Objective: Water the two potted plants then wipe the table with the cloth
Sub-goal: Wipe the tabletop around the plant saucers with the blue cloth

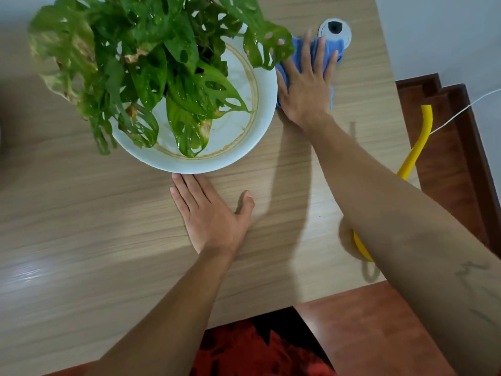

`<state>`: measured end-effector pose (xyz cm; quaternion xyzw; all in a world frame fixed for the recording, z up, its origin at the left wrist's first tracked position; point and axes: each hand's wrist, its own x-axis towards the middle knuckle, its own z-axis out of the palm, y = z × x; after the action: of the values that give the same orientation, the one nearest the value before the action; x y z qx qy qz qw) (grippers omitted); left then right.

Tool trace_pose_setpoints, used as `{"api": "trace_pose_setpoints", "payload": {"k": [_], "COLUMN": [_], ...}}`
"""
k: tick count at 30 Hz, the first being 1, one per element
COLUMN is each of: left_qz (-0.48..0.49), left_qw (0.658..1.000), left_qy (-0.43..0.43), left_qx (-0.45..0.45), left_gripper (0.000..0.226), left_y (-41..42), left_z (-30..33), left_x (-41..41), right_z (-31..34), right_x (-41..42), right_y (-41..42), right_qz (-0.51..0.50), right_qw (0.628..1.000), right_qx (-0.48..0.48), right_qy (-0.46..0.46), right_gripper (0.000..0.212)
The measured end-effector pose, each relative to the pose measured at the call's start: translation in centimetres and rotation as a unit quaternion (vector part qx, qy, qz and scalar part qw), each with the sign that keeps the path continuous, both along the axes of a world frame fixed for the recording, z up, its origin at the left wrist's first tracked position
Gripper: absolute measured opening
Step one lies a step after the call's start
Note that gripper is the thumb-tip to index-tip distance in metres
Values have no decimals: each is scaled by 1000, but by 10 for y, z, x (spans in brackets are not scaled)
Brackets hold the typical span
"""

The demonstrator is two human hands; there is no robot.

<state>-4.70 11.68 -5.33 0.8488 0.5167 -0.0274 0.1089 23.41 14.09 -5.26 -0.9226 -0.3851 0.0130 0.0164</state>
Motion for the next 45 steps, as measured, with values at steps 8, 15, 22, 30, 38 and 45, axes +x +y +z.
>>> {"api": "trace_pose_setpoints", "payload": {"k": [8,15,22,30,38,45], "left_qz": [-6,-8,-10,-7,-5,-7], "left_qw": [1000,1000,1000,1000,1000,1000], "left_qy": [10,10,-3,2,6,0], "left_qx": [4,-3,-5,-5,-6,-19], "left_gripper": [112,111,110,110,110,111], "left_y": [0,0,0,1,1,2], "left_z": [1,0,1,2,1,3], "left_x": [-1,-2,-2,-2,-1,0], "right_z": [-3,-5,-10,-8,-2,-2], "right_x": [-22,-60,-136,-126,-28,-3], "right_y": [-9,-30,-77,-75,-9,11], "right_qz": [81,49,36,12,-25,-9], "right_qw": [996,998,998,999,998,999], "right_qx": [-1,6,56,47,-10,-26], "right_qy": [31,27,10,22,48,30], "right_gripper": [60,59,51,52,58,58]}}
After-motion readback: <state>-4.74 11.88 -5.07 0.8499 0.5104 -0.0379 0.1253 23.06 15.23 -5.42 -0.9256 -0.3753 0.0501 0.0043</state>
